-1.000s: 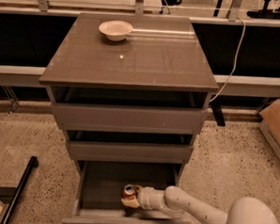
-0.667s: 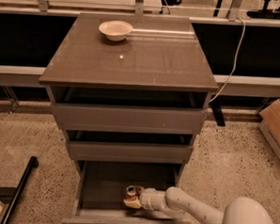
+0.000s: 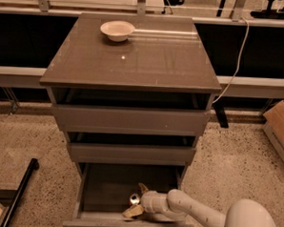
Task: Place coke can into bottom drawer
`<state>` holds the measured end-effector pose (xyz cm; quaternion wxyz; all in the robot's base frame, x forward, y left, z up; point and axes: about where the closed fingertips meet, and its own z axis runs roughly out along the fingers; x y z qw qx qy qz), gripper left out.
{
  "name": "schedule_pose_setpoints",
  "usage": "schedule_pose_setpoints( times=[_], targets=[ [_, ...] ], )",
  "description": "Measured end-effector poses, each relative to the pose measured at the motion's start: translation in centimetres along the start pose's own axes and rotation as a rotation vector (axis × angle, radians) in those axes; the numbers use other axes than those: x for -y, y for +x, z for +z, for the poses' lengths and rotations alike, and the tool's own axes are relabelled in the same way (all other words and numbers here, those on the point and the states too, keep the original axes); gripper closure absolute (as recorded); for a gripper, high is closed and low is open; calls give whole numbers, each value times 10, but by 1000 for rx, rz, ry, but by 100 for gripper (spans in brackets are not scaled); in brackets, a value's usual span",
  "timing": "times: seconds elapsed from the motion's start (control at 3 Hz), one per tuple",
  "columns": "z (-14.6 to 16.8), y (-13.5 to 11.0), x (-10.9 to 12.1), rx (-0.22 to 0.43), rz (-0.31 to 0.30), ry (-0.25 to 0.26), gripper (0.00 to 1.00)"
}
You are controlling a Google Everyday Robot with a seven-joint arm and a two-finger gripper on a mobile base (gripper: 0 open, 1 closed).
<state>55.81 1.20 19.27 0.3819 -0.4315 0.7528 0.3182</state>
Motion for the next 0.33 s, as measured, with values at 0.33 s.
schedule_pose_setpoints(
  times=[0.33],
  targets=[
    [0, 0, 0, 0, 0, 0, 0]
  ],
)
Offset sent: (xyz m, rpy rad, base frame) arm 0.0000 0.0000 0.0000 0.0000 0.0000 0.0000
